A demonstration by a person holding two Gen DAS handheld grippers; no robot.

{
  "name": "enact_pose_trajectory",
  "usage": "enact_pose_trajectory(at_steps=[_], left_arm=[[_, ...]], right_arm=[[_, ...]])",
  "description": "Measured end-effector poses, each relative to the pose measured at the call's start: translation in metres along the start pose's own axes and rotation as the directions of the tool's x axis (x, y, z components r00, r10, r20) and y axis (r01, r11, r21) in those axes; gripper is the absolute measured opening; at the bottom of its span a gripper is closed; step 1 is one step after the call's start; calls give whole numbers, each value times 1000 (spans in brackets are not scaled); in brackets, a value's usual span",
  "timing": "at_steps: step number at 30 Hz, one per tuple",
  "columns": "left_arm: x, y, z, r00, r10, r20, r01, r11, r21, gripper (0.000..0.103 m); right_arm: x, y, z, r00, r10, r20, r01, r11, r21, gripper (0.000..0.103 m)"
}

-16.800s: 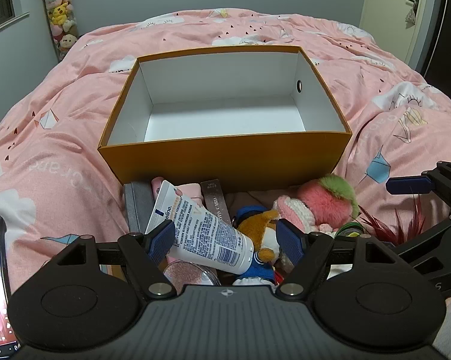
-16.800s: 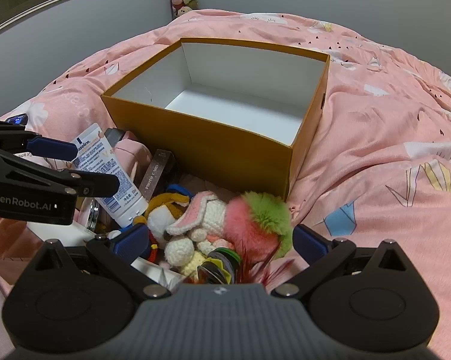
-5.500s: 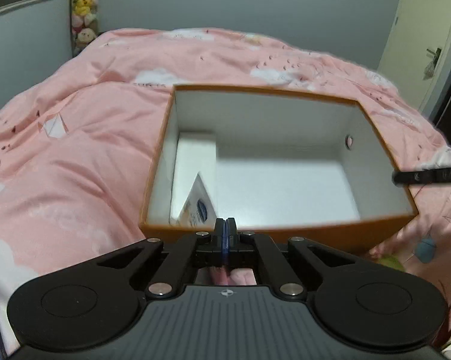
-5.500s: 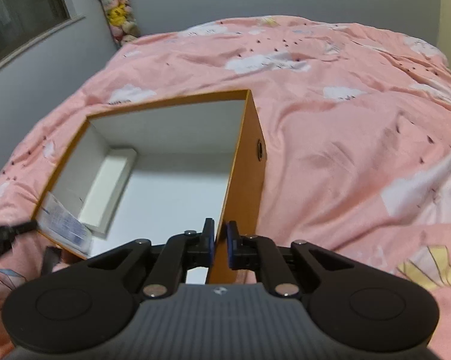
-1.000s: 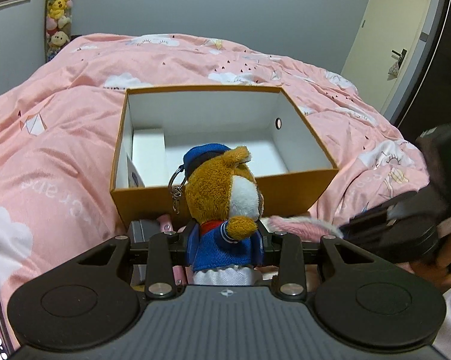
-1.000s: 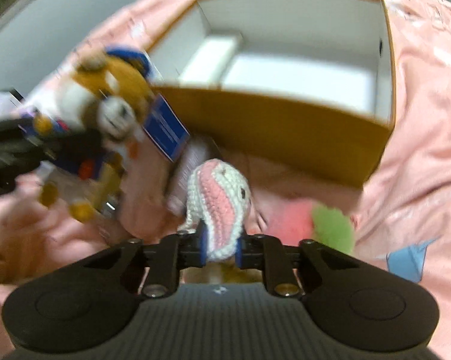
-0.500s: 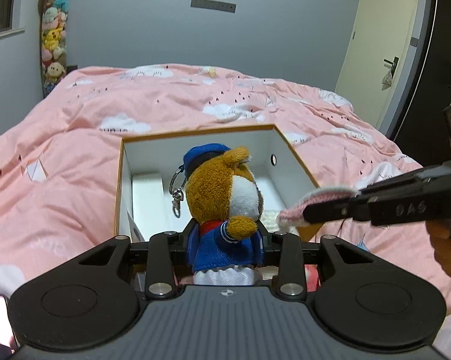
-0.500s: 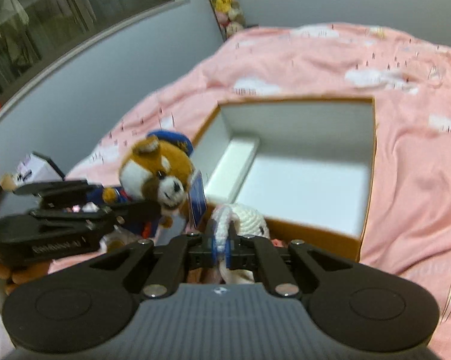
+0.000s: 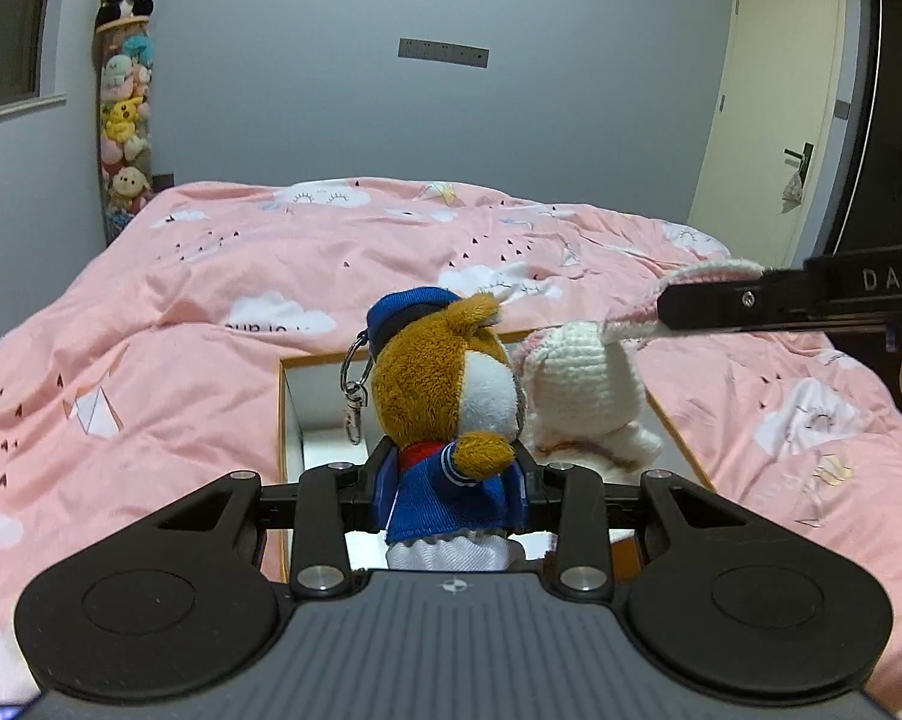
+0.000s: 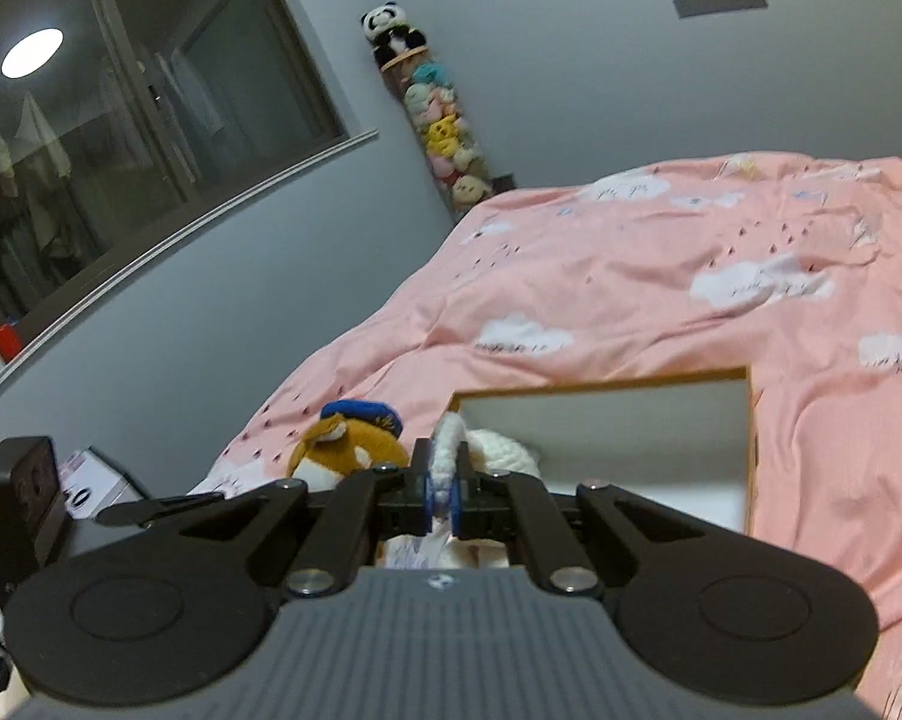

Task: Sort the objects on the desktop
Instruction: 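Lower the bear and bunny into the box with both grippers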

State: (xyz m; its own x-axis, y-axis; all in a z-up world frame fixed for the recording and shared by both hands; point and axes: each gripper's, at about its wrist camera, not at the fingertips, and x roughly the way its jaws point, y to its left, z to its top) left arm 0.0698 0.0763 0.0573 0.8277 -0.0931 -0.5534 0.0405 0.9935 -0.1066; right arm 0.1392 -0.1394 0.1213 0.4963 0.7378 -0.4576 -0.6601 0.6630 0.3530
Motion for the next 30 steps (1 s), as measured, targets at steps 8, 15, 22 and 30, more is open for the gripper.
enact_pose_trajectory(at_steps=[8, 15, 22, 30], left_arm=[[52, -1, -13, 994, 12, -110, -9, 999, 34, 41], [80, 0, -23, 985, 34, -171, -21, 997, 79, 41], [106, 3, -26, 973, 41, -228, -23, 997, 78, 42], [132, 10, -29, 956, 62, -286, -42, 996, 74, 42]], right_arm=[[50, -20, -10, 994, -81, -79, 83, 996, 24, 5], [79, -42, -24, 982, -61, -176, 80, 992, 103, 5], [115, -57, -32, 969, -88, -232, 116, 987, 110, 5], [143, -69, -37, 957, -99, -274, 128, 987, 92, 13]])
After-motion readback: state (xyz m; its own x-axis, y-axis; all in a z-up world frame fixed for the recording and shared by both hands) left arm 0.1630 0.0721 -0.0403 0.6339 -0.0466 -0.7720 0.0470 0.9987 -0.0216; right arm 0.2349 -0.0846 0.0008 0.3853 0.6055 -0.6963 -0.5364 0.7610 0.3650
